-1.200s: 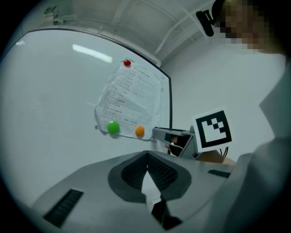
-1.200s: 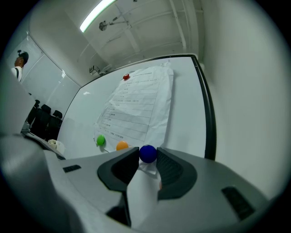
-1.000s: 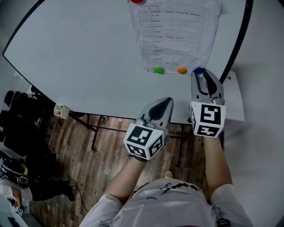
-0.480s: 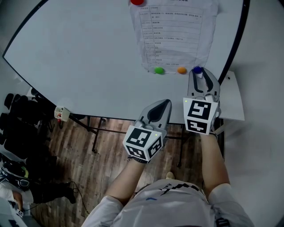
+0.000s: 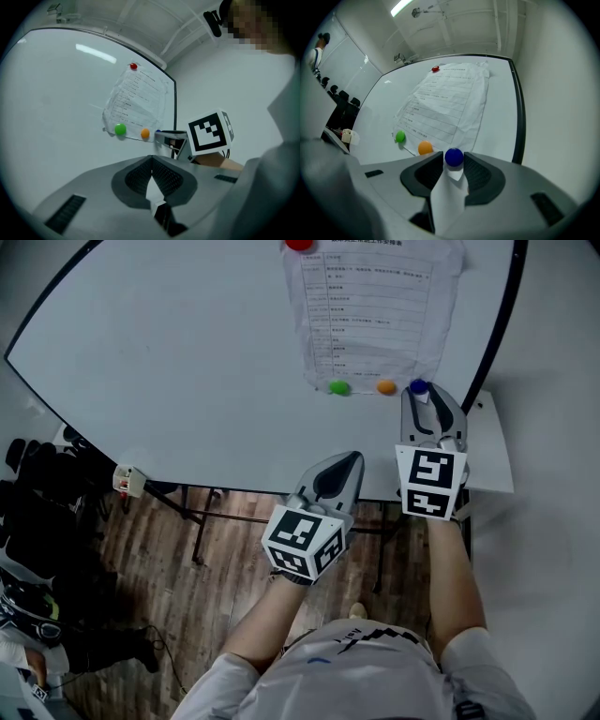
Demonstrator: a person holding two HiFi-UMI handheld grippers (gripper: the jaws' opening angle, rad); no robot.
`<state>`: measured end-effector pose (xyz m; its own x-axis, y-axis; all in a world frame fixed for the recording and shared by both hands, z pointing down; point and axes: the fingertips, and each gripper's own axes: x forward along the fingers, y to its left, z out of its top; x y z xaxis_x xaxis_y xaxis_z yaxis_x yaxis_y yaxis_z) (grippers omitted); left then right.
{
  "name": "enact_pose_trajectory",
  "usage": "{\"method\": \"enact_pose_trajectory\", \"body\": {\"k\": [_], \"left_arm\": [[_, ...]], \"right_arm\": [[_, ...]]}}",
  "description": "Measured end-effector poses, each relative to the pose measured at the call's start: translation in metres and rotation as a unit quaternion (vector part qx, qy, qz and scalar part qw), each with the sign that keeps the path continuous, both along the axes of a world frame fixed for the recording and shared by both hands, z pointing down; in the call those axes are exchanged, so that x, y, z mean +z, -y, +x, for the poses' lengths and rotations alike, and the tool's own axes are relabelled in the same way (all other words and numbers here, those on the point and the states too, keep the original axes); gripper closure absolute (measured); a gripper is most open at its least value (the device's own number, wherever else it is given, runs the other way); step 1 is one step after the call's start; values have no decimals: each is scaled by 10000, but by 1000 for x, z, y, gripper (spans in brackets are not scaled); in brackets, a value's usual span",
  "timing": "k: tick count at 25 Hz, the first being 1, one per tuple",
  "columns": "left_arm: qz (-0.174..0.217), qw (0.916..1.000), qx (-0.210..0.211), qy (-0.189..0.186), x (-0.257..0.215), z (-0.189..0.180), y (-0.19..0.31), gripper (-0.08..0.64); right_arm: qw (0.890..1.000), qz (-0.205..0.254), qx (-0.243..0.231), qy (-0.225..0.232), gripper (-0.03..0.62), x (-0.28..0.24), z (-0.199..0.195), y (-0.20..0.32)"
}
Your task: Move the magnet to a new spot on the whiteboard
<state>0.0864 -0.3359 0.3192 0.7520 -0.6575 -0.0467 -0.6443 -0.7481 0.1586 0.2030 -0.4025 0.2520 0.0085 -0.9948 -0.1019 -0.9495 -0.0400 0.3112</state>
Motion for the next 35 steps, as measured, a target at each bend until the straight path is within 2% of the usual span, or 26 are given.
{"method": "enact_pose_trajectory", "body": {"k": [15,25,35], "left_arm": [[-56,9999,163,18,3,-3,-29,549],[-129,9996,227,55,13,-29,-78,549],[-289,9990,328,17,24,-68,-129,549]], "right_arm": [[9988,-77,-161,456,463,23,0,-47],[9905,-222,-978,937,528,55,-63,-116],[9765,-629,-1348,1558,549,88,-119,-178]]}}
